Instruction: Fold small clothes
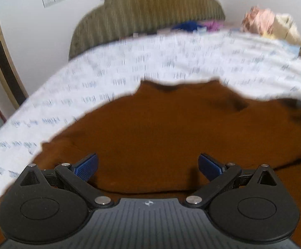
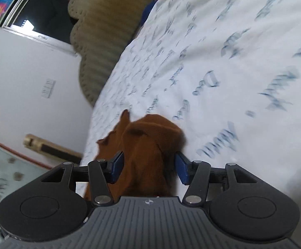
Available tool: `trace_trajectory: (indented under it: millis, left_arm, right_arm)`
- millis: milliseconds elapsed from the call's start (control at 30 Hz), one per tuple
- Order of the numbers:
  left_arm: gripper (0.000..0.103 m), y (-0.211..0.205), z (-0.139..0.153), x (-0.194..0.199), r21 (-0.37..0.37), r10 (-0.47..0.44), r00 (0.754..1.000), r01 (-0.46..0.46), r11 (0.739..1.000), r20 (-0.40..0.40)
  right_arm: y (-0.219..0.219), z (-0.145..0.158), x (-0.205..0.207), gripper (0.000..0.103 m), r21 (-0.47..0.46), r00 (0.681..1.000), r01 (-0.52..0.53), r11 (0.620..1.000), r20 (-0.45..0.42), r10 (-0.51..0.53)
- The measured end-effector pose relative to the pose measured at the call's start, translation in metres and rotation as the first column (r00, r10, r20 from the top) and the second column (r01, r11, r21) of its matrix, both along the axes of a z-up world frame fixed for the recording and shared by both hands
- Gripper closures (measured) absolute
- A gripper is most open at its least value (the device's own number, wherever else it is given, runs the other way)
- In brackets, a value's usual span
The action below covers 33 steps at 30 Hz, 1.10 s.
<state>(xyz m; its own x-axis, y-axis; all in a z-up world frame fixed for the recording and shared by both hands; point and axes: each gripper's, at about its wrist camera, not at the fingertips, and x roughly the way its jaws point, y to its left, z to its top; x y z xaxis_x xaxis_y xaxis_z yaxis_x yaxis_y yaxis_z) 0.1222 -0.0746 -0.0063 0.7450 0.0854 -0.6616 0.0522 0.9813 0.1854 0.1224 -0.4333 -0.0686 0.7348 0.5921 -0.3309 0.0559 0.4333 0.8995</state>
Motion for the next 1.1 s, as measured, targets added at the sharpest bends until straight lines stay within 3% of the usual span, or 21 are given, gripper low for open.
trace_trajectory:
  millis: [67, 100, 133, 167, 233, 333, 367, 433, 467, 500, 533, 633, 667, 700, 733, 833, 933, 967, 1000, 1033, 1100]
  left_arm:
    - [0.0, 0.001, -0.017, 0.008, 0.003, 0.012, 0.999, -0.012, 1.0, -0.035]
    - [0.0, 0.004, -0.022, 0.008, -0.013, 0.014, 0.999, -0.015, 1.0, -0.034]
    - [0.0, 0.007, -0.024, 0.004, -0.032, 0.015, 1.0, -0.016, 0.999, -0.019]
    - [0.0, 0.008, -0.025, 0.002, -0.041, 0.015, 1.0, -0.016, 0.999, -0.009]
    - [0.0, 0.009, -0.026, 0.0, -0.041, 0.01, 1.0, -0.01, 0.999, 0.002]
    - [0.0, 0.007, -0.03, -0.005, -0.03, 0.006, 0.999, -0.005, 1.0, 0.032]
    - [0.0, 0.005, -0.032, -0.007, -0.025, 0.007, 0.999, -0.006, 1.0, 0.047]
    - [0.0, 0.002, -0.034, -0.01, -0.01, 0.009, 0.997, -0.008, 1.0, 0.073]
    - [0.0, 0.001, -0.034, -0.011, 0.0, 0.008, 0.997, -0.008, 1.0, 0.081]
    - [0.0, -0.001, -0.033, -0.011, 0.008, 0.008, 0.996, -0.009, 1.0, 0.086]
    - [0.0, -0.002, -0.033, -0.011, 0.013, 0.009, 0.996, -0.01, 1.0, 0.091]
    - [0.0, -0.004, -0.034, -0.012, 0.027, 0.009, 0.995, -0.012, 1.0, 0.104]
    - [0.0, -0.005, -0.034, -0.012, 0.029, 0.008, 0.994, -0.011, 1.0, 0.106]
    - [0.0, -0.004, -0.034, -0.012, 0.027, 0.008, 0.994, -0.011, 1.0, 0.107]
    - [0.0, -0.003, -0.034, -0.012, 0.02, 0.008, 0.994, -0.01, 1.0, 0.105]
    - [0.0, 0.003, -0.034, -0.011, -0.02, 0.013, 0.996, -0.011, 1.0, 0.093]
    - [0.0, 0.008, -0.034, -0.009, -0.048, 0.015, 0.996, -0.011, 0.999, 0.083]
    - [0.0, 0.008, -0.034, -0.009, -0.05, 0.016, 0.996, -0.012, 0.999, 0.083]
    - [0.0, 0.008, -0.034, -0.01, -0.047, 0.016, 0.996, -0.012, 0.999, 0.085]
    - [0.0, 0.007, -0.034, -0.01, -0.043, 0.016, 0.996, -0.012, 0.999, 0.087]
    - [0.0, 0.006, -0.034, -0.011, -0.036, 0.016, 0.996, -0.013, 0.999, 0.09]
  right_arm:
    - [-0.002, 0.003, 0.022, 0.059, 0.052, 1.0, -0.005, 0.999, 0.003, 0.005]
    - [-0.002, 0.007, 0.031, 0.076, 0.031, 1.0, -0.002, 1.0, 0.005, 0.002]
    - [-0.002, 0.014, 0.037, 0.083, -0.018, 1.0, -0.001, 1.0, 0.002, 0.001]
    - [0.003, 0.026, 0.043, 0.083, -0.109, 1.0, -0.005, 0.994, 0.003, 0.005]
    - [0.021, 0.048, 0.049, 0.083, -0.312, 0.999, -0.014, 0.95, 0.039, 0.028]
    - [0.051, 0.086, 0.029, 0.084, -0.605, 0.983, 0.052, 0.795, 0.172, 0.066]
    - [0.056, 0.093, 0.022, 0.086, -0.692, 0.982, 0.099, 0.715, 0.186, 0.044]
    - [0.059, 0.094, 0.022, 0.084, -0.859, 0.986, 0.162, 0.485, 0.129, -0.101]
    - [0.054, 0.089, 0.026, 0.079, -0.895, 0.981, 0.166, 0.415, 0.106, -0.164]
    - [0.045, 0.086, 0.026, 0.075, -0.893, 0.971, 0.182, 0.412, 0.097, -0.217]
    - [0.037, 0.086, 0.026, 0.075, -0.865, 0.964, 0.204, 0.458, 0.096, -0.249]
    - [0.033, 0.088, 0.04, 0.075, -0.676, 0.983, 0.179, 0.715, 0.085, -0.165]
    - [0.039, 0.086, 0.051, 0.075, -0.623, 0.992, 0.127, 0.772, 0.07, -0.106]
    - [0.049, 0.084, 0.063, 0.07, -0.598, 0.998, 0.061, 0.799, 0.048, -0.041]
    - [0.063, 0.081, 0.077, 0.063, -0.617, 1.0, 0.003, 0.787, 0.022, 0.013]
    - [0.107, 0.071, 0.11, 0.046, -0.778, 0.992, -0.123, 0.616, -0.071, 0.108]
    - [0.123, 0.055, 0.113, 0.043, -0.839, 0.971, -0.226, 0.495, -0.151, 0.187]
    - [0.126, 0.052, 0.102, 0.048, -0.849, 0.969, -0.222, 0.479, -0.137, 0.206]
    - [0.126, 0.053, 0.1, 0.073, -0.834, 0.963, -0.233, 0.501, -0.126, 0.238]
    - [0.124, 0.056, 0.097, 0.092, -0.815, 0.961, -0.237, 0.529, -0.117, 0.249]
    - [0.125, 0.068, 0.089, 0.093, -0.849, 0.969, -0.174, 0.499, -0.059, 0.238]
